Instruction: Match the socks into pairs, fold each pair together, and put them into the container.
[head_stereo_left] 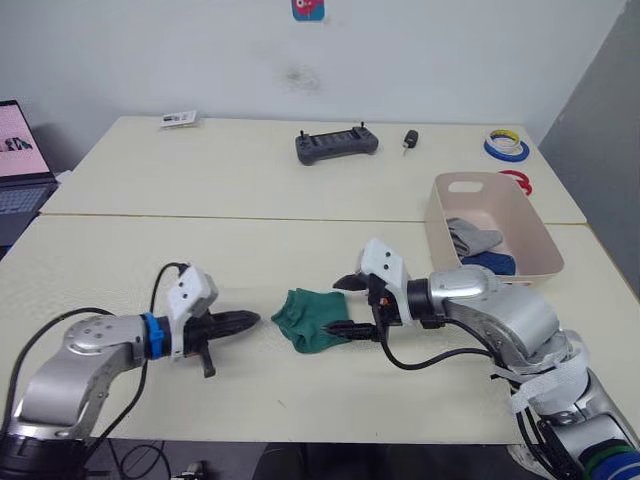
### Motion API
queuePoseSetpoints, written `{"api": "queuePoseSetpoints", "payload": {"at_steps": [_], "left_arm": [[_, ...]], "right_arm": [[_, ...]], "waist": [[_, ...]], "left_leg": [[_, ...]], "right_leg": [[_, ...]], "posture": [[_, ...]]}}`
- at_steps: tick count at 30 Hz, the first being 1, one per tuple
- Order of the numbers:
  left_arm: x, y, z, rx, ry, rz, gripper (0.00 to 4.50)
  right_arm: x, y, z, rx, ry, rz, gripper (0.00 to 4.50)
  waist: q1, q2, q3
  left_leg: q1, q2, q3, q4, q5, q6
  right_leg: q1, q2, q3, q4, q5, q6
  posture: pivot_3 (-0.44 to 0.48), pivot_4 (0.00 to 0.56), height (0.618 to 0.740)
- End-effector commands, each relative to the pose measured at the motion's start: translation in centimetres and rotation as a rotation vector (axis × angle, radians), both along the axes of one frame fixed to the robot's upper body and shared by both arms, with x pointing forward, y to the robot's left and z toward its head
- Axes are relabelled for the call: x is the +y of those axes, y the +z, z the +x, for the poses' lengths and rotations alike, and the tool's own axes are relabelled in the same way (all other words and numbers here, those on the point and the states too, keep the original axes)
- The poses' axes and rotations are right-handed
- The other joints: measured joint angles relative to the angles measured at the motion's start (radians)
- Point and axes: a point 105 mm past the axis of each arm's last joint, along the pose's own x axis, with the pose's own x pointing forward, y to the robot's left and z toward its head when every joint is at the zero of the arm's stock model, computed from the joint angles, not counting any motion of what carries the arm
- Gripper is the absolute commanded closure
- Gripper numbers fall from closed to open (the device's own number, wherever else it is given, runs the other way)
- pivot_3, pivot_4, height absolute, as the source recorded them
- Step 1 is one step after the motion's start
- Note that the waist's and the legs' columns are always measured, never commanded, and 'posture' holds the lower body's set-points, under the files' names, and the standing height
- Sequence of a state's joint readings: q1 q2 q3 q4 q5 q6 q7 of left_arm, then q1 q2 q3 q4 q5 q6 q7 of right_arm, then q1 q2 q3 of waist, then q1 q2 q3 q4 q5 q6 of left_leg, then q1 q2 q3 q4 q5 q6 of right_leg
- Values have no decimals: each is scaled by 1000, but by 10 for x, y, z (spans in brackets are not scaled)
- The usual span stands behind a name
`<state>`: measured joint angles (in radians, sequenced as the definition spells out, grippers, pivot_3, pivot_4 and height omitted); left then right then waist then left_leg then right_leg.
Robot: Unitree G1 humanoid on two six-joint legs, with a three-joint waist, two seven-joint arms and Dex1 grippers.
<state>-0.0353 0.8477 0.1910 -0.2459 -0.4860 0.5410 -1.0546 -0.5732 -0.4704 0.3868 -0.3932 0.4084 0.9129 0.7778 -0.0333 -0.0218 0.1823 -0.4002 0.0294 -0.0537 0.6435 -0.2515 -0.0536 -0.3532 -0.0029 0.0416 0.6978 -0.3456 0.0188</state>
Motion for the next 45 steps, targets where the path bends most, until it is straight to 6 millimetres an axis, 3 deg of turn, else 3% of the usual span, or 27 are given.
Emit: {"api": "queuePoseSetpoints", "payload": {"at_steps": [1,6,10,14,18,24,27,29,32,36,38,42,45], "left_arm": [[-7,28,4,-76,-41,-27,4500],[-49,45,2,-131,-213,-30,4500],[-81,37,2,-134,-322,-24,4500],[-82,8,8,-99,-330,47,4500],[-62,-21,17,-66,-283,146,4500],[-41,-40,20,-32,-225,200,4500],[-31,-37,18,-33,-203,192,4500],[-31,-23,16,-52,-208,144,4500],[-44,12,14,-110,-255,43,4500],[-64,32,20,-159,-293,17,4500],[-72,32,24,-163,-295,17,4500],[-72,2,36,-127,-284,111,4500],[-64,-18,46,-102,-243,160,4500]], "right_arm": [[10,-4,7,-40,-12,16,1381],[20,-25,17,-42,-32,-23,3167],[30,-39,21,-36,-46,-54,4443],[34,-39,24,-37,-54,-51,4443],[26,-38,27,-40,-72,-63,4443],[9,-36,29,-58,-90,-86,4443],[-4,-31,27,-90,-79,-97,4443],[-9,-23,25,-122,-63,-90,4443],[-11,-9,21,-165,-40,-69,4443],[0,-1,20,-175,-33,-32,4443],[7,-3,22,-172,-34,-27,4443],[21,-22,30,-154,-51,-58,4443],[18,-33,33,-143,-61,-96,4443]], "waist": [[0,0,0],[2,-1,1],[1,-1,1],[-5,-1,1],[-5,0,1],[1,0,1],[1,0,1],[-3,0,1],[-3,0,1],[0,-1,1],[1,0,1],[-2,-1,1],[0,0,1]], "left_leg": [[0,0,0,0,0,0],[-1,-1,0,0,0,0],[-1,-1,1,0,0,0],[0,0,1,0,0,0],[0,0,0,0,0,0],[0,-1,1,0,0,0],[0,0,1,0,0,0],[0,0,1,0,0,0],[0,1,0,0,0,0],[-1,0,-1,0,0,0],[-1,-1,0,1,0,0],[0,-1,2,1,0,0],[0,0,1,1,0,0]], "right_leg": [[0,0,0,0,0,0],[0,0,0,0,0,0],[0,0,1,0,0,0],[0,1,1,0,0,0],[0,2,0,1,0,0],[0,0,0,0,0,0],[0,0,0,0,0,0],[0,0,0,0,0,0],[-1,1,0,1,0,0],[0,1,0,1,0,0],[0,1,0,0,0,0],[0,1,0,0,0,0],[-1,1,0,1,0,0]], "posture": [[0,150,740],[0,150,740],[0,150,740],[0,150,740],[0,150,740],[0,150,740],[0,150,740],[0,150,740],[0,150,740],[0,150,740],[0,150,740],[0,150,740],[0,150,740]]}}
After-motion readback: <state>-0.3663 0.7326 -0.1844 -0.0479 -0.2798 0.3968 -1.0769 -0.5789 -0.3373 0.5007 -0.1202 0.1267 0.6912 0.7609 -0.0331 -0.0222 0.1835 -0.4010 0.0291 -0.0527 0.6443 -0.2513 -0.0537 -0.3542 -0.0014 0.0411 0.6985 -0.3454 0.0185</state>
